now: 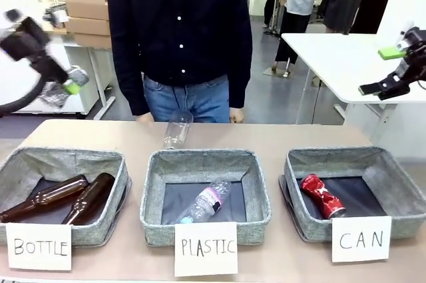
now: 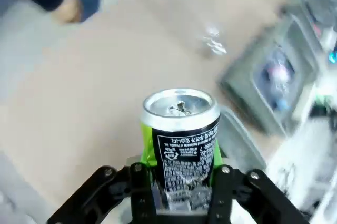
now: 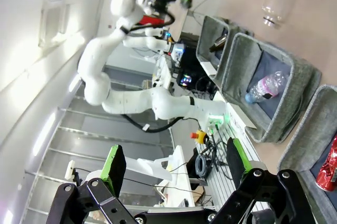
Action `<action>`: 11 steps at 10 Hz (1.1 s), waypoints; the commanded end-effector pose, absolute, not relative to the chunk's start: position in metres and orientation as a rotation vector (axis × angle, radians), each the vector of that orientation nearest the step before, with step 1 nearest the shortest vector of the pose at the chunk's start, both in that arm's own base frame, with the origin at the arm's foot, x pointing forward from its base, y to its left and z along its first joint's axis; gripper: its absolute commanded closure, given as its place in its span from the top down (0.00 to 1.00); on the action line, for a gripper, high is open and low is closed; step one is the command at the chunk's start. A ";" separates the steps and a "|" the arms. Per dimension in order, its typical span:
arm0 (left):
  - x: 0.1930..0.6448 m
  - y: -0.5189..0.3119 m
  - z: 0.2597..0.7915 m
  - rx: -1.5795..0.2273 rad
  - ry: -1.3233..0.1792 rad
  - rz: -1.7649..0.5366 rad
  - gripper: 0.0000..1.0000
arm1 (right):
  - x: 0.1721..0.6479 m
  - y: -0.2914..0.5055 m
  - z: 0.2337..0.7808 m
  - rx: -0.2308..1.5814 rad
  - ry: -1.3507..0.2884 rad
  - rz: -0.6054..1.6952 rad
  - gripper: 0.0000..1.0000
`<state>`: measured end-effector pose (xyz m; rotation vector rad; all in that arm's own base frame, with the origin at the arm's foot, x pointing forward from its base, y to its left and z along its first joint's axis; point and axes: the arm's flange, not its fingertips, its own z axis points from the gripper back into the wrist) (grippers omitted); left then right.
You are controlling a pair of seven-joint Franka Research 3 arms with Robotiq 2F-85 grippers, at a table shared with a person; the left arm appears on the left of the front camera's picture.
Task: Sort the can waste into the basket.
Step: Pick up the can waste from the table and place it in the right Fabric basket.
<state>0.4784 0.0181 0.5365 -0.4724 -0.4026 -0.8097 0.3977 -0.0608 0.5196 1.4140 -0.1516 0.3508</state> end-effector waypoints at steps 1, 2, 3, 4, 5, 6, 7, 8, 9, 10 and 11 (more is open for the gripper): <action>0.399 0.035 0.516 -0.641 -0.328 -1.148 0.00 | 0.398 -0.061 0.520 1.405 -0.164 0.365 1.00; 0.396 0.037 0.507 -0.630 -0.296 -1.074 0.00 | 0.398 -0.061 0.520 1.405 -0.164 0.365 1.00; 0.423 0.020 0.534 -0.555 -0.412 -0.974 0.00 | 0.398 -0.061 0.520 1.405 -0.164 0.365 1.00; 0.423 0.020 0.534 -0.555 -0.412 -0.974 0.00 | 0.398 -0.061 0.520 1.405 -0.164 0.365 1.00; 0.423 0.020 0.534 -0.555 -0.412 -0.974 0.00 | 0.398 -0.061 0.520 1.405 -0.164 0.365 1.00; 0.423 0.020 0.534 -0.555 -0.412 -0.974 0.00 | 0.398 -0.061 0.520 1.405 -0.164 0.365 1.00; 0.409 0.026 0.528 -0.577 -0.411 -1.013 0.44 | 0.398 -0.061 0.519 1.414 -0.151 0.350 1.00; 0.425 -0.041 0.543 -0.590 -0.430 -1.197 0.44 | 0.394 -0.074 0.537 1.396 -0.205 0.408 1.00; 0.430 -0.113 0.569 -0.568 -0.460 -1.389 0.44 | 0.388 -0.094 0.540 1.332 -0.255 0.404 1.00; 0.426 -0.182 0.598 -0.547 -0.529 -1.556 0.44 | 0.376 -0.123 0.529 1.229 -0.272 0.367 1.00; 0.421 -0.241 0.624 -0.549 -0.633 -1.671 0.44 | 0.363 -0.159 0.511 1.145 -0.227 0.292 1.00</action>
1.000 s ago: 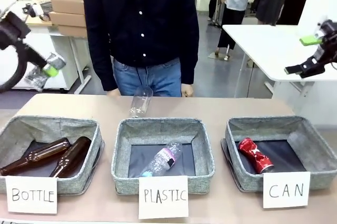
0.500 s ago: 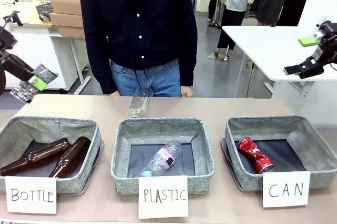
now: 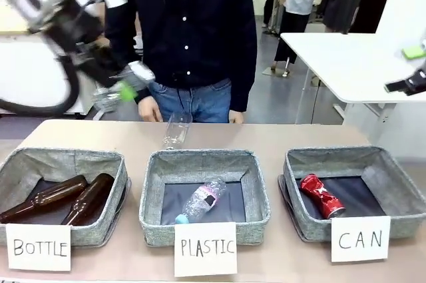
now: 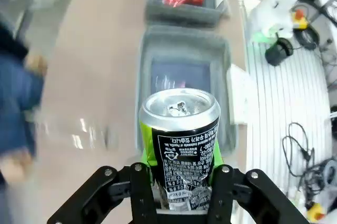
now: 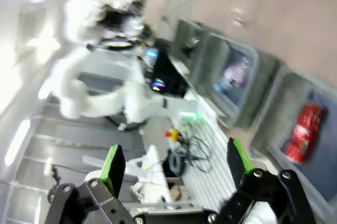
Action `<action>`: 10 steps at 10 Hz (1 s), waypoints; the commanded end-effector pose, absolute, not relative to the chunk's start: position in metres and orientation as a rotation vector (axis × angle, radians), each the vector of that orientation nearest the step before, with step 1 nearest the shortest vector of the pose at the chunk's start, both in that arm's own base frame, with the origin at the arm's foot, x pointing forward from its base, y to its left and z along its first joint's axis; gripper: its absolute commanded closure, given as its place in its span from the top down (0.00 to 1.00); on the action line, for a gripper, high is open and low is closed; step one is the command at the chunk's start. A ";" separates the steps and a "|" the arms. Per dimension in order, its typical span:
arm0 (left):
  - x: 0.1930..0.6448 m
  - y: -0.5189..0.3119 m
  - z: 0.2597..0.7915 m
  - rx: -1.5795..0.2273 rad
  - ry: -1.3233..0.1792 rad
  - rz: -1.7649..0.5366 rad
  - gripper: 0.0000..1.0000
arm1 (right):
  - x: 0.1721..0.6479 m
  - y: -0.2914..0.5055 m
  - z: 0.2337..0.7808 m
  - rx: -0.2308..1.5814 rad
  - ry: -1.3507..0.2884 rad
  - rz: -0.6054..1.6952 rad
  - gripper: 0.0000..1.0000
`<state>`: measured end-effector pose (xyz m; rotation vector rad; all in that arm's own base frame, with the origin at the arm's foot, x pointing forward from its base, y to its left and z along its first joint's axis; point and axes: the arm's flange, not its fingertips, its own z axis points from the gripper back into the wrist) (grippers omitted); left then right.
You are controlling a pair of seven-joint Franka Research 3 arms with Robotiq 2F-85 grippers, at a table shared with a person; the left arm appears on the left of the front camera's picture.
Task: Sort the can waste into the basket.
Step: Pick up the can waste from the table and place it in the right Fabric basket.
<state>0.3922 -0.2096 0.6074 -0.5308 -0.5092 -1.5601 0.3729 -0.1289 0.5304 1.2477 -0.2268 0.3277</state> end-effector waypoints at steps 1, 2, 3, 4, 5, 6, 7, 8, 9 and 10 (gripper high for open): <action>0.410 -0.306 0.642 -0.547 -0.657 -1.820 0.44 | 0.342 -0.204 0.491 1.069 -0.252 0.191 1.00; 0.401 -0.363 0.640 -0.543 -0.628 -1.932 0.44 | 0.314 -0.243 0.480 1.050 -0.278 0.166 1.00; 0.388 -0.421 0.627 -0.608 -0.580 -1.986 0.44 | 0.284 -0.276 0.467 1.100 -0.282 0.172 1.00; 0.370 -0.477 0.611 -0.675 -0.474 -1.979 0.44 | 0.265 -0.297 0.454 1.171 -0.344 0.132 1.00; 0.353 -0.532 0.587 -0.717 -0.510 -1.899 0.44 | 0.253 -0.305 0.435 1.233 -0.384 0.092 1.00; 0.349 -0.567 0.562 -0.807 -0.381 -1.791 0.44 | 0.243 -0.308 0.419 1.278 -0.398 0.097 1.00; 0.349 -0.584 0.537 -0.838 -0.345 -1.747 0.44 | 0.234 -0.313 0.406 1.348 -0.424 0.104 1.00; 0.353 -0.599 0.513 -0.838 -0.339 -1.678 0.44 | 0.231 -0.318 0.396 1.396 -0.440 0.088 1.00; 0.332 -0.571 0.529 -0.822 -0.391 -1.822 0.44 | 0.228 -0.311 0.414 1.263 -0.381 0.054 1.00; 0.332 -0.571 0.529 -0.822 -0.391 -1.822 0.44 | 0.228 -0.311 0.414 1.263 -0.381 0.054 1.00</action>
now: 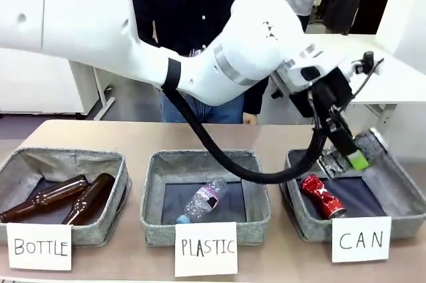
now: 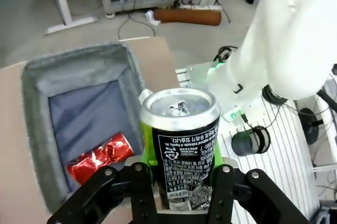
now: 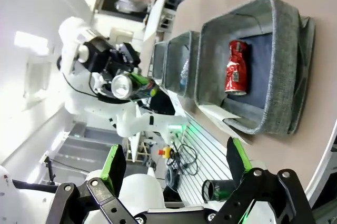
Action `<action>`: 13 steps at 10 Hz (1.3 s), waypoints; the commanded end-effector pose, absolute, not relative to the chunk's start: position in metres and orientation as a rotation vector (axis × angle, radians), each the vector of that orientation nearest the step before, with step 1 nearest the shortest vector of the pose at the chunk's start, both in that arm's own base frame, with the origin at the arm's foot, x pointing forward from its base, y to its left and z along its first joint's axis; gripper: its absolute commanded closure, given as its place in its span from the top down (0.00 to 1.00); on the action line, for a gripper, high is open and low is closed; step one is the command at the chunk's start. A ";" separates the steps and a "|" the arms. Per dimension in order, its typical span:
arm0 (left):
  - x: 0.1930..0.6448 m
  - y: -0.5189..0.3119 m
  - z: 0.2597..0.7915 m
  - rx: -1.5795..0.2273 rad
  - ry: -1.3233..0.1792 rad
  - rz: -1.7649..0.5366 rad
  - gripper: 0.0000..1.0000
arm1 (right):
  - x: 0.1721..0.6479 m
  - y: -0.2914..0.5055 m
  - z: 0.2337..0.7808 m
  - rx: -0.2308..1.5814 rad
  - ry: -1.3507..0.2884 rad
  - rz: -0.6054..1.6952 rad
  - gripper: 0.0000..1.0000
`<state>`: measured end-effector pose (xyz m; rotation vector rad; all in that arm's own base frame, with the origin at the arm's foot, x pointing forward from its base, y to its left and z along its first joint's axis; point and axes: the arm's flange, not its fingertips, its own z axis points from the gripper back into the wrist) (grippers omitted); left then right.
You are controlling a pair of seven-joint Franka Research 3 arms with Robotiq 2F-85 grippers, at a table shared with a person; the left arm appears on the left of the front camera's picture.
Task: Sort the can waste into the basket.
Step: Pick up the can waste from the table and place it in the right Fabric basket.
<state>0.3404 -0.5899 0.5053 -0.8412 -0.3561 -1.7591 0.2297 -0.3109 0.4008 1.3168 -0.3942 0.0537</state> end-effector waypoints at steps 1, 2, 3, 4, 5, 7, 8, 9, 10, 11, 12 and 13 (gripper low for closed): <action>0.332 -0.571 0.529 -0.822 -0.391 -1.822 0.44 | 0.228 -0.311 0.414 1.263 -0.381 0.054 1.00; 0.340 -0.590 0.505 -0.841 -0.356 -1.759 0.44 | 0.228 -0.311 0.414 1.263 -0.381 0.054 1.00; 0.343 -0.590 0.500 -0.885 -0.508 -1.712 0.44 | 0.228 -0.311 0.414 1.263 -0.381 0.054 1.00; 0.342 -0.591 0.491 -0.874 -0.691 -1.716 0.44 | 0.228 -0.311 0.414 1.263 -0.381 0.054 1.00; 0.340 -0.594 0.483 -0.889 -0.707 -1.727 0.44 | 0.228 -0.311 0.414 1.263 -0.381 0.054 1.00; 0.341 -0.599 0.467 -0.879 -0.653 -1.734 0.44 | 0.228 -0.311 0.414 1.263 -0.381 0.054 1.00; 0.344 -0.601 0.460 -0.854 -0.632 -1.731 0.44 | 0.228 -0.311 0.414 1.263 -0.381 0.054 1.00; 0.345 -0.602 0.458 -0.835 -0.622 -1.731 0.44 | 0.228 -0.311 0.414 1.263 -0.381 0.054 1.00; 0.346 -0.603 0.456 -0.819 -0.606 -1.734 0.99 | 0.228 -0.311 0.414 1.263 -0.381 0.054 1.00; 0.347 -0.604 0.455 -0.813 -0.607 -1.734 1.00 | 0.228 -0.311 0.414 1.263 -0.381 0.054 1.00; 0.348 -0.603 0.454 -0.812 -0.611 -1.733 1.00 | 0.228 -0.311 0.414 1.263 -0.381 0.054 1.00; 0.350 -0.603 0.454 -0.812 -0.611 -1.730 1.00 | 0.228 -0.311 0.414 1.263 -0.381 0.054 1.00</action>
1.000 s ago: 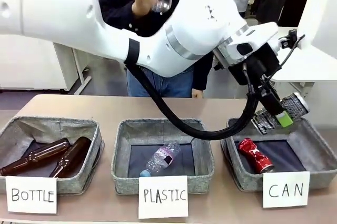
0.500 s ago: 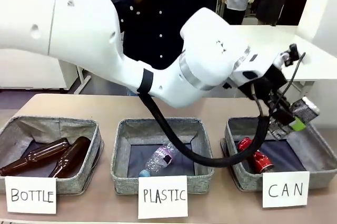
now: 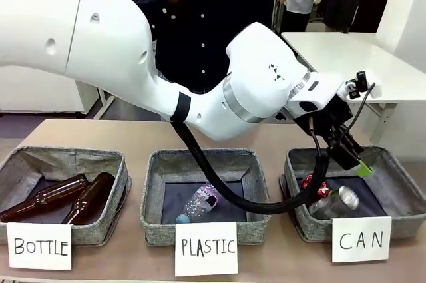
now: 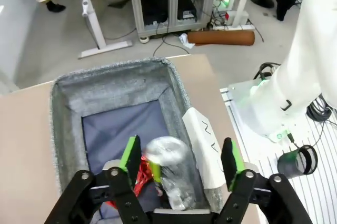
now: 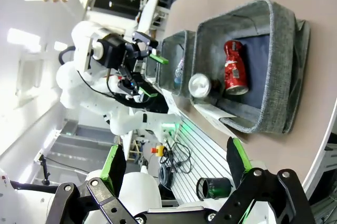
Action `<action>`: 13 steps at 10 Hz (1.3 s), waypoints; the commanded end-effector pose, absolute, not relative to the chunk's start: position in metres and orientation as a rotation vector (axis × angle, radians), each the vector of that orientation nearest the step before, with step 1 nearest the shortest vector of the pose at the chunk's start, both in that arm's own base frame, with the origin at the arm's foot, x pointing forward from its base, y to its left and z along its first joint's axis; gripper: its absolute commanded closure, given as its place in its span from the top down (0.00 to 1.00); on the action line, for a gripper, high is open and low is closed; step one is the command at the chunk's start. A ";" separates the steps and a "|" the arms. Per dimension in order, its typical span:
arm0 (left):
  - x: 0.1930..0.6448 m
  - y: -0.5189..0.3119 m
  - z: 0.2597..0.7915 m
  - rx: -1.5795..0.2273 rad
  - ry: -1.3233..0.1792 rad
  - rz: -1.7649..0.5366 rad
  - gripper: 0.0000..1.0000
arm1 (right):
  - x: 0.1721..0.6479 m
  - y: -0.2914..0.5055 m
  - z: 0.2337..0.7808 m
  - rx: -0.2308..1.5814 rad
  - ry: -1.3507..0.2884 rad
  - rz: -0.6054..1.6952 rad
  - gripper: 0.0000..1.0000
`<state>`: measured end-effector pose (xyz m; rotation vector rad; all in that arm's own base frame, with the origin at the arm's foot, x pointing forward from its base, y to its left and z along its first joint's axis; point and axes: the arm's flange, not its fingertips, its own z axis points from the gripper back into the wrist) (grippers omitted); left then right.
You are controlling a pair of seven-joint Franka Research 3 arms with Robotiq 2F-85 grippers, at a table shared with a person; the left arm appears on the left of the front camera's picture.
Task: Sort the can waste into the basket.
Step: Pick up the can waste from the table and place it in the right Fabric basket.
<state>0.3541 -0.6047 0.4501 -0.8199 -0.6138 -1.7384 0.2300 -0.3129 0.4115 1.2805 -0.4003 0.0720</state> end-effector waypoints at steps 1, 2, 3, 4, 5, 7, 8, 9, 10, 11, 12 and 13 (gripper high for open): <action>0.351 -0.602 0.453 -0.815 -0.616 -1.726 1.00 | 0.228 -0.311 0.414 1.263 -0.381 0.054 1.00; 0.353 -0.602 0.454 -0.817 -0.614 -1.721 1.00 | 0.228 -0.311 0.414 1.263 -0.381 0.054 1.00; 0.354 -0.601 0.455 -0.815 -0.611 -1.718 1.00 | 0.228 -0.311 0.414 1.263 -0.381 0.054 1.00; 0.355 -0.599 0.459 -0.815 -0.600 -1.698 1.00 | 0.228 -0.311 0.414 1.263 -0.381 0.054 1.00; 0.357 -0.592 0.467 -0.797 -0.537 -1.643 1.00 | 0.228 -0.311 0.414 1.263 -0.381 0.054 1.00; 0.360 -0.544 0.508 -0.765 -0.309 -1.450 1.00 | 0.245 -0.293 0.425 1.278 -0.433 0.070 1.00; 0.363 -0.498 0.534 -0.764 -0.243 -1.339 1.00 | 0.269 -0.260 0.441 1.368 -0.481 0.142 1.00; 0.364 -0.452 0.550 -0.764 -0.259 -1.258 1.00 | 0.290 -0.225 0.453 1.416 -0.488 0.179 1.00; 0.363 -0.407 0.557 -0.738 -0.298 -1.157 1.00 | 0.307 -0.190 0.464 1.459 -0.472 0.219 1.00; 0.360 -0.363 0.555 -0.746 -0.280 -1.054 1.00 | 0.319 -0.158 0.476 1.469 -0.478 0.237 1.00; 0.357 -0.320 0.548 -0.762 -0.261 -0.942 1.00 | 0.328 -0.132 0.490 1.472 -0.471 0.257 1.00; 0.355 -0.271 0.543 -0.851 -0.242 -0.811 1.00 | 0.336 -0.105 0.505 1.469 -0.451 0.233 1.00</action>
